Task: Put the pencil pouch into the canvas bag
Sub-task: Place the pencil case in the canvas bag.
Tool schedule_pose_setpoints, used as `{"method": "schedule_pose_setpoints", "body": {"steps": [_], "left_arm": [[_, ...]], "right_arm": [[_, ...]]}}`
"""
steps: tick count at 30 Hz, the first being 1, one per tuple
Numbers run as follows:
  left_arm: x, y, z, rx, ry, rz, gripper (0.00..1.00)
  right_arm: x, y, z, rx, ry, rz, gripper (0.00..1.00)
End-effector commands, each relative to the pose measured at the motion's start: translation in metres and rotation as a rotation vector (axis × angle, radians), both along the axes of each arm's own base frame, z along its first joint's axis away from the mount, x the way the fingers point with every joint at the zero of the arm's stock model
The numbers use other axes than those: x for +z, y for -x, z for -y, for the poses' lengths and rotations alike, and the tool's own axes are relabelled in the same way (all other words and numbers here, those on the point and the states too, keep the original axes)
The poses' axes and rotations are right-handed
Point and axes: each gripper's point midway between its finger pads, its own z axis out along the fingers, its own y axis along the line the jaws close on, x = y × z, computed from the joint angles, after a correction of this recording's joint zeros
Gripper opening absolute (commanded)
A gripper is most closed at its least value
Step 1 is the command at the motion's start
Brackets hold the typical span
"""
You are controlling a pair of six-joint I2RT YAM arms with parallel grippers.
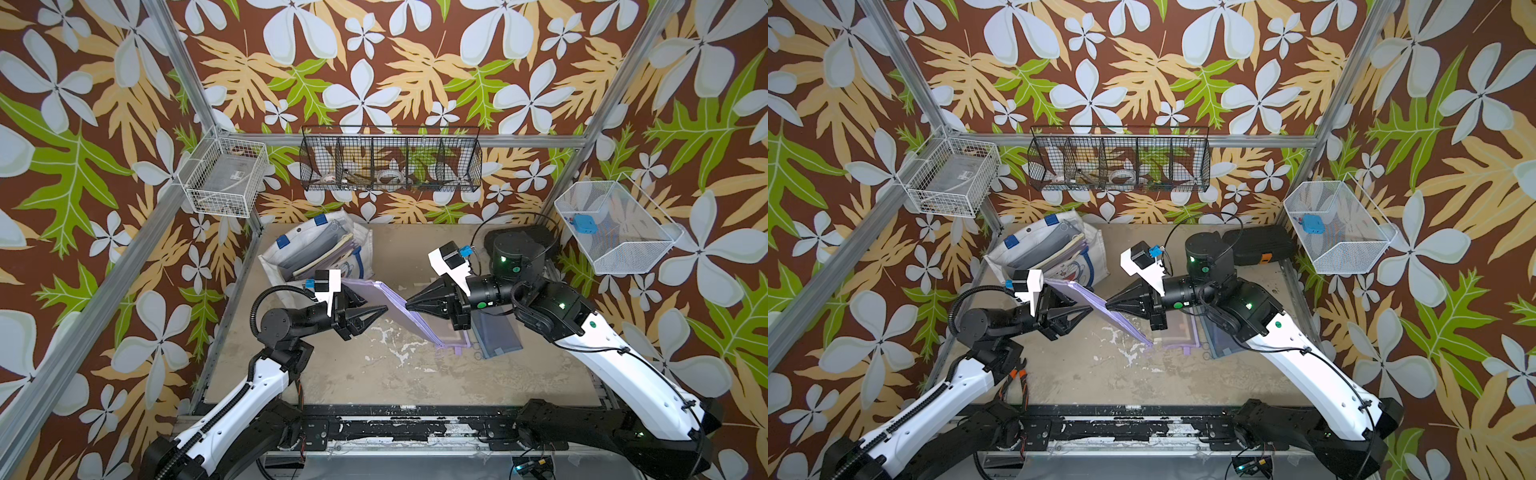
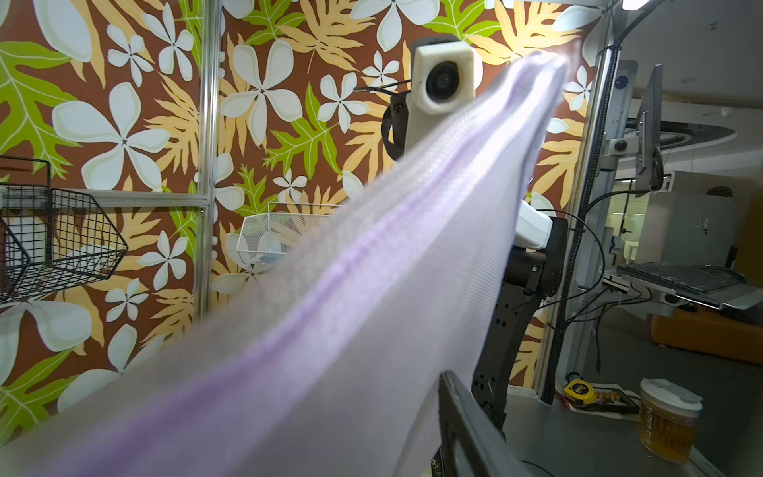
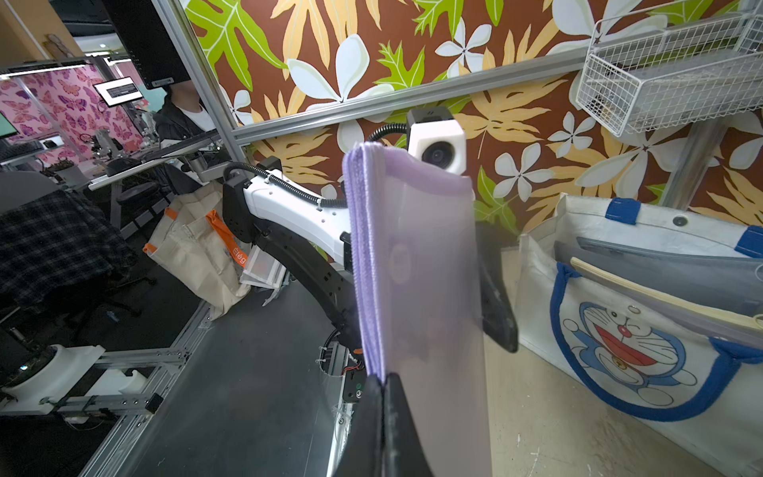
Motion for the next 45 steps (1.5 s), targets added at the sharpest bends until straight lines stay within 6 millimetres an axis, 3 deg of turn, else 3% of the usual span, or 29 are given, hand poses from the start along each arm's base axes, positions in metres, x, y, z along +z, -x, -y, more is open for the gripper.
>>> {"method": "schedule_pose_setpoints", "body": {"steps": [1, 5, 6, 10, 14, 17, 20, 25, 32, 35, 41, 45], "left_arm": [[0.005, 0.01, -0.001, -0.028, 0.011, 0.038, 0.27], [0.004, 0.007, -0.002, -0.013, 0.013, 0.029, 0.06], [0.004, 0.007, -0.003, -0.001, 0.011, 0.03, 0.0], [-0.007, -0.012, -0.003, 0.12, -0.085, 0.009, 0.0], [-0.024, -0.036, -0.011, 0.304, -0.263, -0.022, 0.0], [-0.029, -0.048, -0.023, 0.423, -0.366, -0.033, 0.0], [-0.028, -0.062, -0.039, 0.556, -0.456, -0.026, 0.0], [-0.035, -0.112, -0.076, 0.855, -0.718, -0.075, 0.0], [-0.013, -0.166, -0.116, 1.174, -0.923, -0.036, 0.0], [-0.01, -0.183, -0.129, 1.277, -0.994, -0.027, 0.0], [0.004, -0.201, -0.134, 1.352, -1.002, -0.011, 0.0], [-0.006, -0.22, -0.149, 1.408, -1.075, -0.023, 0.0]], "right_arm": [[0.01, -0.002, 0.0, -0.008, -0.029, 0.034, 0.0], [0.01, -0.009, 0.001, -0.061, -0.024, 0.045, 0.0], [0.008, -0.014, 0.002, -0.093, -0.017, 0.052, 0.06], [-0.005, -0.042, 0.011, -0.276, 0.051, 0.073, 0.44], [-0.016, -0.063, 0.025, -0.437, 0.108, 0.1, 0.61], [-0.023, -0.079, 0.038, -0.554, 0.151, 0.131, 0.8], [-0.036, -0.1, 0.051, -0.682, 0.223, 0.143, 0.87], [-0.061, -0.115, 0.065, -0.777, 0.325, 0.151, 0.9], [-0.072, -0.113, 0.072, -0.794, 0.352, 0.165, 0.91], [-0.071, -0.113, 0.073, -0.794, 0.352, 0.177, 0.91], [-0.074, -0.117, 0.074, -0.792, 0.371, 0.203, 0.91], [-0.076, -0.12, 0.075, -0.787, 0.37, 0.206, 0.91]]}}
